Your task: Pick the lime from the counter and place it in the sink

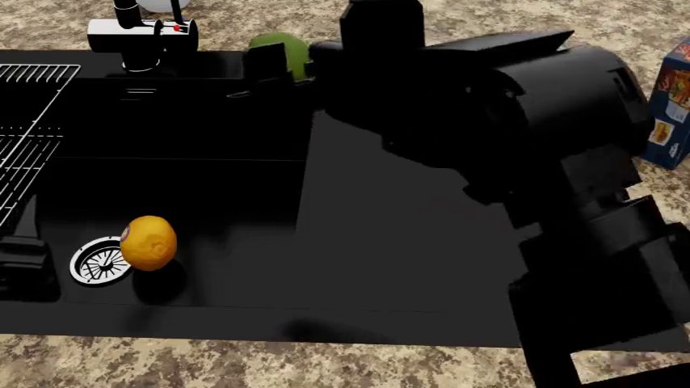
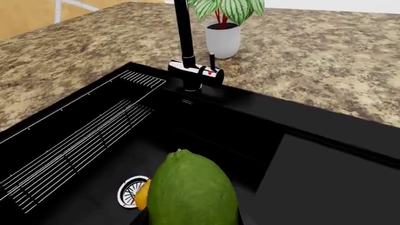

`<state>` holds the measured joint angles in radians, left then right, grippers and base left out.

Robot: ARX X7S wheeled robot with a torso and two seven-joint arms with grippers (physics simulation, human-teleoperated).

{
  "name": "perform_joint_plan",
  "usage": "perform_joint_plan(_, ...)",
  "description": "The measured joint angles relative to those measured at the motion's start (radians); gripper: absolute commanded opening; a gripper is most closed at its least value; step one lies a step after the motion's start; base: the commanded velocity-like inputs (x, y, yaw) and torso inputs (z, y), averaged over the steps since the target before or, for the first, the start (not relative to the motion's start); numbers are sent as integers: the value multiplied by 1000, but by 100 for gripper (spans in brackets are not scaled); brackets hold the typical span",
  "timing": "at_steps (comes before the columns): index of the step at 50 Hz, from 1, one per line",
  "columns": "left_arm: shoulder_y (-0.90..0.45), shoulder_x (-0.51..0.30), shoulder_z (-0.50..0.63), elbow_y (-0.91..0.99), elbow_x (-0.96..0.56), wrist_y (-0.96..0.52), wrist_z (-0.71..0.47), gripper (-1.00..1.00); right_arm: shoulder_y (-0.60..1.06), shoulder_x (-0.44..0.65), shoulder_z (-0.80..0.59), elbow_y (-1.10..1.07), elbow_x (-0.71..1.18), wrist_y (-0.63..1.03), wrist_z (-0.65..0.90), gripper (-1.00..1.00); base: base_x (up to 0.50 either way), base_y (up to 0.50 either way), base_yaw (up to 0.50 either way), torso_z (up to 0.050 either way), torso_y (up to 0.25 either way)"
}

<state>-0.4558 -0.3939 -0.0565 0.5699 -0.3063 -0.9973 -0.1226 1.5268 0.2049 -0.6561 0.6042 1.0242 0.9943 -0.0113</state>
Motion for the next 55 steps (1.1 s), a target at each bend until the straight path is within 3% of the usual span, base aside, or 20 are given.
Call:
perform_joint_plan(6, -3, 2, 6, -10, 1, 8, 0, 100, 89, -93, -240, 207, 113, -149, -105, -100, 0, 0, 0, 0, 0)
perform_joint_plan(13, -8, 2, 13, -20, 1, 15, 0, 100, 158, -151, -563, 305, 346, -291, -146, -100, 0, 0, 0, 0, 0)
perform_joint_plan(21, -8, 1, 17, -23, 0, 20, 0, 100, 183, -181, -759, 316, 455, -356, -147, -100, 0, 0, 0, 0, 0)
perform_joint_plan(34, 2, -1, 17, -28, -2, 34, 0, 100, 162, -199, -868, 280, 441, -366, -127, -100, 0, 0, 0, 0, 0)
perform_joint_plan(55, 23, -4, 9, -45, -6, 61, 1, 100, 103, -205, -895, 220, 333, -305, -113, -100, 0, 0, 0, 0, 0)
